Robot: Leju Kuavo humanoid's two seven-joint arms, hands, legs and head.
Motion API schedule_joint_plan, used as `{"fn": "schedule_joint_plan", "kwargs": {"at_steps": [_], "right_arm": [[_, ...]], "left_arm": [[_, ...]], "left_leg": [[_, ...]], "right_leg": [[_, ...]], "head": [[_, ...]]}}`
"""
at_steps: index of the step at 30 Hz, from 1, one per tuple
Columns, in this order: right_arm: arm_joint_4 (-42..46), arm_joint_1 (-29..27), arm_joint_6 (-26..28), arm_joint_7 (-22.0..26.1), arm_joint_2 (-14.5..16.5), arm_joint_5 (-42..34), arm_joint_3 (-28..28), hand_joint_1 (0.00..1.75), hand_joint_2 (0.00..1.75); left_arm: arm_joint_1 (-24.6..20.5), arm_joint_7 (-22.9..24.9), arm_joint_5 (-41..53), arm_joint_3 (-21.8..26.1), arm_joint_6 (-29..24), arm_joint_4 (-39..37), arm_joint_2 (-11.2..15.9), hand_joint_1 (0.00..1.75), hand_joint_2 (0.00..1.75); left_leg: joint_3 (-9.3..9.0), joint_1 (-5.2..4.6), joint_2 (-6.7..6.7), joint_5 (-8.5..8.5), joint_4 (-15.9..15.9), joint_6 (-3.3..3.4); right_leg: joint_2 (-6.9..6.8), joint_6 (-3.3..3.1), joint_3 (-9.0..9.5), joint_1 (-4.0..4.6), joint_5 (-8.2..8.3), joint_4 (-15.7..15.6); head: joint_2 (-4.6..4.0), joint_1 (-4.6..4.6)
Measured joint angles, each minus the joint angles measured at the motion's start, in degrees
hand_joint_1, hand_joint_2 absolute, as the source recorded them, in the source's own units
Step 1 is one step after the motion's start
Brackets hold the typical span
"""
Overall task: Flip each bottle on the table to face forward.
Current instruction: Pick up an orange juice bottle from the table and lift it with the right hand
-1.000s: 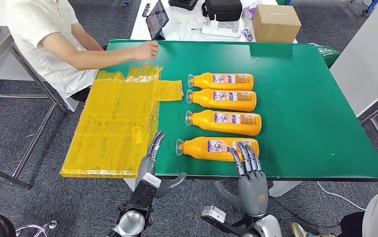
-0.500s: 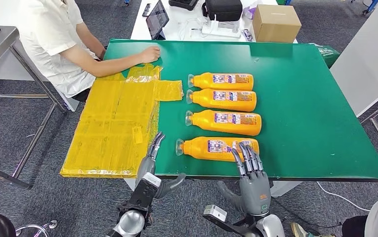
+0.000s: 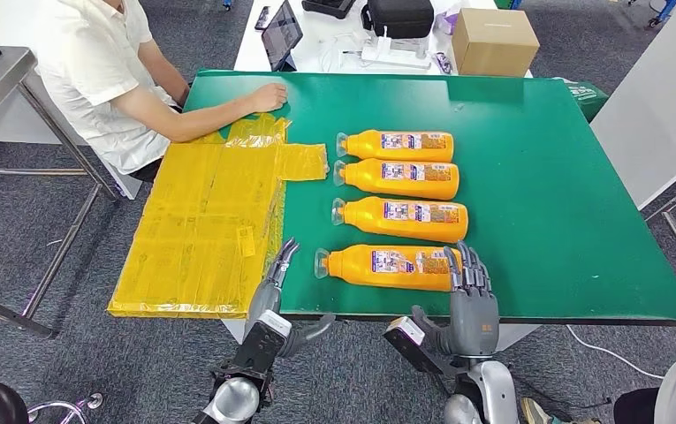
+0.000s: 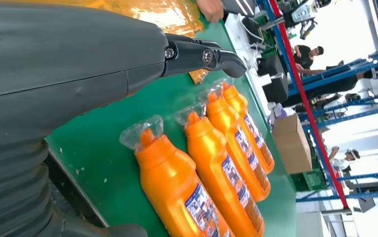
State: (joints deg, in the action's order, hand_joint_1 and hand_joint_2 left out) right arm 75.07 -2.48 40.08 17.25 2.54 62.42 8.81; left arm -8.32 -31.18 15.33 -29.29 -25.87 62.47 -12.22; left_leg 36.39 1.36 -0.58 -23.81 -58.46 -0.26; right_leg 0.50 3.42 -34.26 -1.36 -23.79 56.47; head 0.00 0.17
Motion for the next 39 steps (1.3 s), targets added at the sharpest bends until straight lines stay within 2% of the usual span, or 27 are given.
{"fn": "schedule_joint_plan", "kwargs": {"at_steps": [6,20,27,39], "right_arm": [[-3.31,2.91,-1.14,-2.02,-3.84,-0.87,3.79,0.00,1.75],[-8.21,8.40,-9.13,-6.38,-7.78,-0.06,9.17,0.00,1.75],[-10.14,10.12,-11.02,-9.11,-8.83,1.01,10.35,0.00,1.75],[-13.87,12.20,-12.48,-16.20,-9.12,6.96,11.19,0.00,1.75]], "left_arm": [[-0.06,0.10,-0.25,-0.08,0.08,-0.34,-0.23,0.00,1.75],[-1.13,1.07,-0.22,-1.41,0.95,-1.47,-0.78,0.00,1.75],[-1.72,1.97,-0.16,-1.79,2.04,-1.47,-1.34,0.00,1.75],[-2.78,3.65,1.19,-2.58,2.18,-1.84,-1.71,0.00,1.75]], "left_leg": [[0.00,0.01,0.00,0.00,0.00,0.00],[0.00,-0.01,0.00,0.01,-0.01,0.01],[0.00,0.00,0.00,0.01,-0.01,0.00],[-0.01,0.00,0.01,0.01,-0.01,0.01]], "right_leg": [[0.00,0.00,-0.01,0.01,0.00,0.00],[0.00,0.01,-0.01,0.00,0.02,0.00],[0.00,0.01,-0.01,0.00,0.02,0.01],[0.01,0.01,0.00,0.00,0.02,0.01]], "head": [[0.00,-0.01],[0.00,-0.01],[0.00,-0.01],[0.00,-0.01]]}}
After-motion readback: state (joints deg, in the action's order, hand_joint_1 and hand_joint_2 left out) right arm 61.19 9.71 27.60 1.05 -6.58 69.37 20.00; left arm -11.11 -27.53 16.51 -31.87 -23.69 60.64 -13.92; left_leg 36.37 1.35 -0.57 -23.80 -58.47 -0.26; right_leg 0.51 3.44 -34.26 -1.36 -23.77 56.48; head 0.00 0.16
